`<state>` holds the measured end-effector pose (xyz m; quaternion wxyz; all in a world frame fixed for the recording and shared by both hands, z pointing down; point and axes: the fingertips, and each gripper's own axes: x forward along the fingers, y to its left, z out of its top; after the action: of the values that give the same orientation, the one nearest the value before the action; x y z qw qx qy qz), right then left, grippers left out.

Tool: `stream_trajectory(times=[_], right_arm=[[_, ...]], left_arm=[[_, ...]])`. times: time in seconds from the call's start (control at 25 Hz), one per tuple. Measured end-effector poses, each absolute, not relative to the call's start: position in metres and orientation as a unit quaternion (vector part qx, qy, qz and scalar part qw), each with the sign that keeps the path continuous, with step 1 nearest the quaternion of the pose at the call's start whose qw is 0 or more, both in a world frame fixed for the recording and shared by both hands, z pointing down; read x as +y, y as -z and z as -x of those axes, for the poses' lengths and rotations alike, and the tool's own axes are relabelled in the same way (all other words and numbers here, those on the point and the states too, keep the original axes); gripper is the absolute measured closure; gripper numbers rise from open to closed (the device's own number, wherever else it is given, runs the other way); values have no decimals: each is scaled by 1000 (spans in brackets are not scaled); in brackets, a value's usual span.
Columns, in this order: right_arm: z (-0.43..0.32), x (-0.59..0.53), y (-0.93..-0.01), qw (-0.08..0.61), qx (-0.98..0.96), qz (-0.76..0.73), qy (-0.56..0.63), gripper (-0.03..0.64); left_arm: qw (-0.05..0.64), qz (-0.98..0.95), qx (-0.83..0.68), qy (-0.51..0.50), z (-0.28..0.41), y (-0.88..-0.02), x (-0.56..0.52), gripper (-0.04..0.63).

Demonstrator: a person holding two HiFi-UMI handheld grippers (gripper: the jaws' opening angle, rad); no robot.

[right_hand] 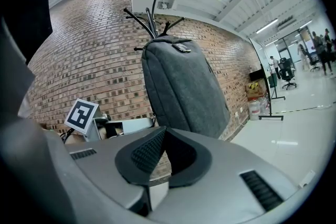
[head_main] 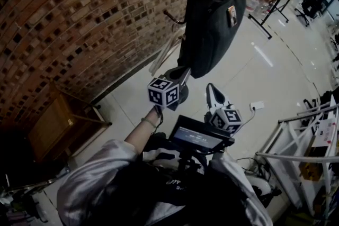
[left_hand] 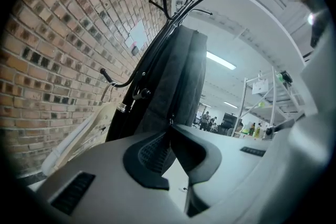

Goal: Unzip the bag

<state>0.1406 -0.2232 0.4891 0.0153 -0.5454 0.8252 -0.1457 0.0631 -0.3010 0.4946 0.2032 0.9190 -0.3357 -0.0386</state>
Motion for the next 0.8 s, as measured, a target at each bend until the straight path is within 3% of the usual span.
stream_trajectory(times=[0.6, 0.8], right_arm=[[-137, -221, -490, 6, 829, 543, 133, 630], [-125, -224, -491, -19, 835, 539, 112, 630]], left_arm=[[166, -917, -363, -10, -34, -499, -277, 584], [199, -896, -397, 6, -4, -513, -267, 585]])
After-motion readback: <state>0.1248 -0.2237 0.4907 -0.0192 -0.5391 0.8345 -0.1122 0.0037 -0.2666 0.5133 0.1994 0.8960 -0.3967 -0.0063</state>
